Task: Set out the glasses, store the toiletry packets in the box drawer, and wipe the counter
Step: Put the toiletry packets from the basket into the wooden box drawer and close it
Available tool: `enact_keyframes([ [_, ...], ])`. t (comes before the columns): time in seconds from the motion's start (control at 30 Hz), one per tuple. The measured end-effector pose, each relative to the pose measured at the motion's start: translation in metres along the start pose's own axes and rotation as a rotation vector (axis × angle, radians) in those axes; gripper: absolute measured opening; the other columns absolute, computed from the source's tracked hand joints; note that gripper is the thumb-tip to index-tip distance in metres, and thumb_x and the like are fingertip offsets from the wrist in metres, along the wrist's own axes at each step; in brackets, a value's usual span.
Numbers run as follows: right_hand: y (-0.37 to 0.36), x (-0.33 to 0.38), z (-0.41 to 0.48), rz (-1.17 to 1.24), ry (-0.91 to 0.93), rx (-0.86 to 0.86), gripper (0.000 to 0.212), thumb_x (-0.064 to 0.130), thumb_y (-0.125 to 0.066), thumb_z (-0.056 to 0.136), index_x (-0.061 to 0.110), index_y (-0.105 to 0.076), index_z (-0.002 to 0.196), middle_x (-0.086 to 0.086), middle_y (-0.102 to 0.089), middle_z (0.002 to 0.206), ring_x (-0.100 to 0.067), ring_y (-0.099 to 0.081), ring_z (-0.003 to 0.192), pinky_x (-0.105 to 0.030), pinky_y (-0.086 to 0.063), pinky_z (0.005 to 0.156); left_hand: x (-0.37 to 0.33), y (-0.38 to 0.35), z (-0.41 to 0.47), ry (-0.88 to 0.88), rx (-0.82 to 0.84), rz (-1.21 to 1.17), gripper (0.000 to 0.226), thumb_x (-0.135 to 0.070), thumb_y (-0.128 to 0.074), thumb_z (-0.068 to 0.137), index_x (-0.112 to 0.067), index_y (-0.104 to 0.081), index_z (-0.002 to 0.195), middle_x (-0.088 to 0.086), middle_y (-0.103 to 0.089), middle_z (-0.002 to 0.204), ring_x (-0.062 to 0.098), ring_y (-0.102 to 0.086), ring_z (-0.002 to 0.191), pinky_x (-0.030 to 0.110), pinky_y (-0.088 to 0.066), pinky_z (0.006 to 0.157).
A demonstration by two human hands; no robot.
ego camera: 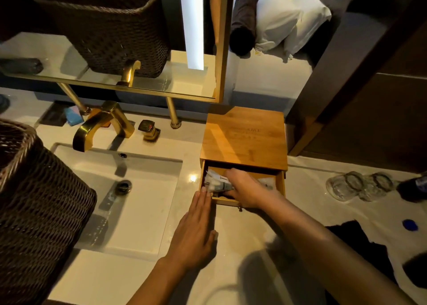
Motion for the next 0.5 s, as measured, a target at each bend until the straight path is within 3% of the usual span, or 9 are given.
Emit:
enact_keyframes([
  [0.1, 0.005, -0.018, -0.003, -0.111, -0.077, 0.089, 0.066, 0.042, -0.076, 0.081, 0.031, -0.045, 0.138, -0.001, -0.055, 0.138, -0.022, -0.054, 0.125, -0.038, -0.05, 0.098, -0.001, 0.001, 0.001, 0.028, 0.013, 0.028, 0.091, -0.045, -0.039, 0.097, -0.029, 0.032, 0.152, -0.015, 0.042, 0.157, 0.007, 0.033, 0.148, 0.041, -0.005, 0.128],
  [0.23, 0.019, -0.024, -0.014, 0.008, -0.09, 0.12, 0.071, 0.053, -0.07, 0.082, 0.037, -0.039, 0.143, 0.004, -0.05, 0.141, -0.016, -0.049, 0.128, -0.035, -0.046, 0.103, -0.009, 0.005, 0.008, 0.002, -0.002, 0.176, 0.084, -0.051, -0.027, 0.097, -0.027, 0.033, 0.152, -0.004, 0.039, 0.16, 0.015, 0.029, 0.151, 0.046, 0.008, 0.126],
  [0.3, 0.024, -0.024, -0.031, 0.094, -0.1, 0.06, 0.068, 0.059, -0.059, 0.087, 0.037, -0.034, 0.146, 0.008, -0.043, 0.148, -0.014, -0.043, 0.135, -0.031, -0.04, 0.106, -0.013, 0.009, 0.018, -0.053, -0.007, 0.233, 0.08, -0.054, -0.022, 0.098, -0.026, 0.026, 0.155, 0.0, 0.035, 0.162, 0.017, 0.026, 0.152, 0.045, 0.012, 0.125],
  [0.4, 0.02, -0.023, -0.065, 0.166, -0.167, -0.039, 0.062, 0.065, -0.039, 0.094, 0.04, -0.028, 0.15, 0.012, -0.034, 0.157, -0.008, -0.032, 0.143, -0.036, -0.034, 0.117, -0.016, 0.01, 0.036, -0.105, 0.052, 0.325, 0.081, -0.064, -0.017, 0.097, -0.02, 0.009, 0.16, 0.004, 0.022, 0.165, 0.023, 0.017, 0.155, 0.041, 0.015, 0.123],
  [0.5, 0.003, -0.019, -0.084, 0.091, -0.246, 0.076, 0.074, 0.077, -0.019, 0.091, 0.04, -0.018, 0.155, 0.015, -0.019, 0.165, -0.008, -0.014, 0.152, -0.036, -0.012, 0.122, -0.017, 0.01, 0.054, -0.087, 0.12, 0.363, 0.096, -0.08, -0.003, 0.087, -0.017, 0.002, 0.161, 0.009, 0.006, 0.169, 0.027, 0.008, 0.156, 0.042, 0.015, 0.122],
])
Point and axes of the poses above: each hand's wrist, its own z-axis towards the middle knuckle, its own y-axis out of the back of the hand, x = y × z, the point moved 3 cm from there along z, towards the middle knuckle
